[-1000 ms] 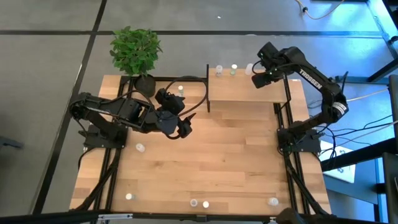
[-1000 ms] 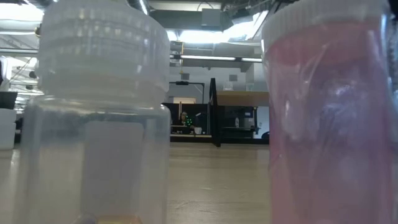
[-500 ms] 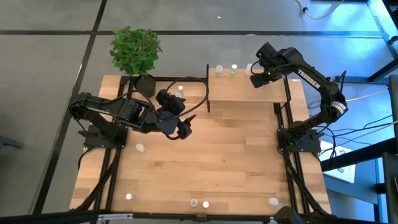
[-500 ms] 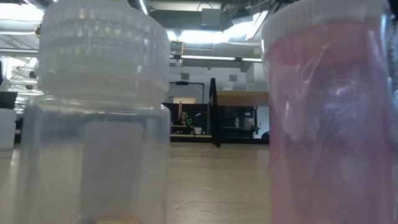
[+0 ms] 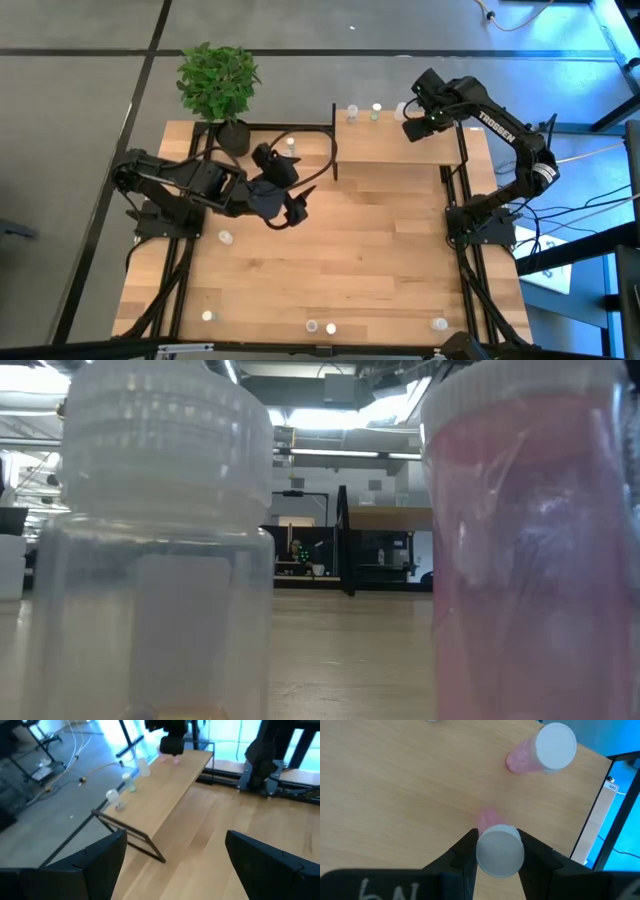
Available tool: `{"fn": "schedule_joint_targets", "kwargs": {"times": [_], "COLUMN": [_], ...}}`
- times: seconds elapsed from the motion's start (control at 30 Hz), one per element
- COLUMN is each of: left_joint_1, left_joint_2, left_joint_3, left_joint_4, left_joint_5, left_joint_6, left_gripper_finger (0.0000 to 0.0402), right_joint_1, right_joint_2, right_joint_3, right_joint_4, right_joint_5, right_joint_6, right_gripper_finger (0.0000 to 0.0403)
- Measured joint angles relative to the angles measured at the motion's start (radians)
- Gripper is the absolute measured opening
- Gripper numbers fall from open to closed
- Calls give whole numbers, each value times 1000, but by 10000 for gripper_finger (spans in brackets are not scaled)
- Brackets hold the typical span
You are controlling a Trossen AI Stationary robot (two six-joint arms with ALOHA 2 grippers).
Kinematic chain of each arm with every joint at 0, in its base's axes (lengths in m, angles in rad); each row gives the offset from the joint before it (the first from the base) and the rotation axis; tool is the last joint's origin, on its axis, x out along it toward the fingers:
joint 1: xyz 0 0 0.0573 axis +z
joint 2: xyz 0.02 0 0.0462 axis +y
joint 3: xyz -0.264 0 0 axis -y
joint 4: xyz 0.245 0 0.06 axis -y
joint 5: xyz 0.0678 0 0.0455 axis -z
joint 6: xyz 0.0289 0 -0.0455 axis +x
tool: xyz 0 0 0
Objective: Pick and place medicine bottles onto shelf by color
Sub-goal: Put the top pink pill bottle aligned with the other pink bottle on the shelf
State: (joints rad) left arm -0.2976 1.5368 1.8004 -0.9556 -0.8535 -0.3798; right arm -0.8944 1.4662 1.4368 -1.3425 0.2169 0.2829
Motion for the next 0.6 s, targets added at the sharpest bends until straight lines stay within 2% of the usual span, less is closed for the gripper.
{"fn": "schedule_joint_targets", "kwargs": {"times": [0.6], "left_joint_1": [-6], "left_joint_2": [0], "left_joint_3": [0], "left_joint_4": [29], "left_joint_5": [2], "left_joint_6": [23], "left_gripper_finger": [334], "right_joint_1": [0], "right_joint_2": [0], "right_joint_3": [-2], "right_joint_4": [-17], "right_joint_5": [-2], "right_joint_6": [16], "right_gripper_finger": [117]}}
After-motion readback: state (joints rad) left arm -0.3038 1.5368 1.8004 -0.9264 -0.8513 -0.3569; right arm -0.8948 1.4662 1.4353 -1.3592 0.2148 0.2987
